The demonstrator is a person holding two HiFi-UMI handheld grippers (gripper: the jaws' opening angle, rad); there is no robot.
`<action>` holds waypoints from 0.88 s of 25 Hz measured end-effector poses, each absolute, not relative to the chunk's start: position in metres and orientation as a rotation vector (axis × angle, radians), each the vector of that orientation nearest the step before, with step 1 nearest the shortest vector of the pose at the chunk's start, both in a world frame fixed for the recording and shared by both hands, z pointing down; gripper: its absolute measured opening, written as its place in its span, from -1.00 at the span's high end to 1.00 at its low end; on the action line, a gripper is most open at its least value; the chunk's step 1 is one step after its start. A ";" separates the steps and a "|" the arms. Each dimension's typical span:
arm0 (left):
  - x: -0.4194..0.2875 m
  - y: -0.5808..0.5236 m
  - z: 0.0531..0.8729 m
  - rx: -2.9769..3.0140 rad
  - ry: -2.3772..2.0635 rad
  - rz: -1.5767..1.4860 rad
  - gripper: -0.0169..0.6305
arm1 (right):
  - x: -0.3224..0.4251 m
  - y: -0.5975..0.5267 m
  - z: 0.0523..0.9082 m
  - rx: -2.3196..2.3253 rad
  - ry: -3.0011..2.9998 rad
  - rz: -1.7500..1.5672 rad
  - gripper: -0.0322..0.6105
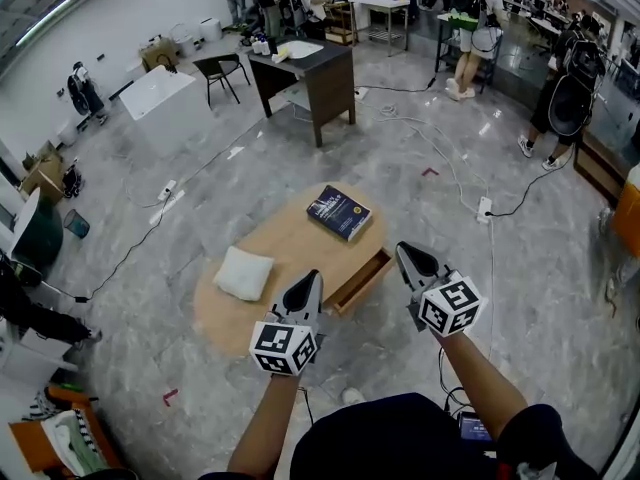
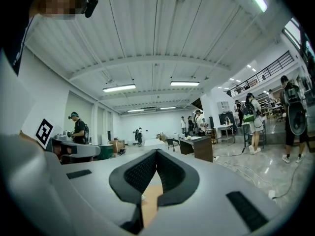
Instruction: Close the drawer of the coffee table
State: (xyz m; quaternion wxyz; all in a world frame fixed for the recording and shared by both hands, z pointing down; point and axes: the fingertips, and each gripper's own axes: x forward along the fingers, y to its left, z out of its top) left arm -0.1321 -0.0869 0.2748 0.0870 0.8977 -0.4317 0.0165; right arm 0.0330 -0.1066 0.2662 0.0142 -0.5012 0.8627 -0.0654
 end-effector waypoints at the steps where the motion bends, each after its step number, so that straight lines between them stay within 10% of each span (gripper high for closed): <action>1: -0.136 -0.089 0.277 2.673 -1.282 0.049 0.94 | 0.030 -0.107 0.268 -1.567 2.682 -0.206 0.86; 22: -0.140 -0.112 0.310 2.605 -1.250 0.087 0.94 | 0.039 -0.129 0.306 -1.631 2.695 -0.292 0.86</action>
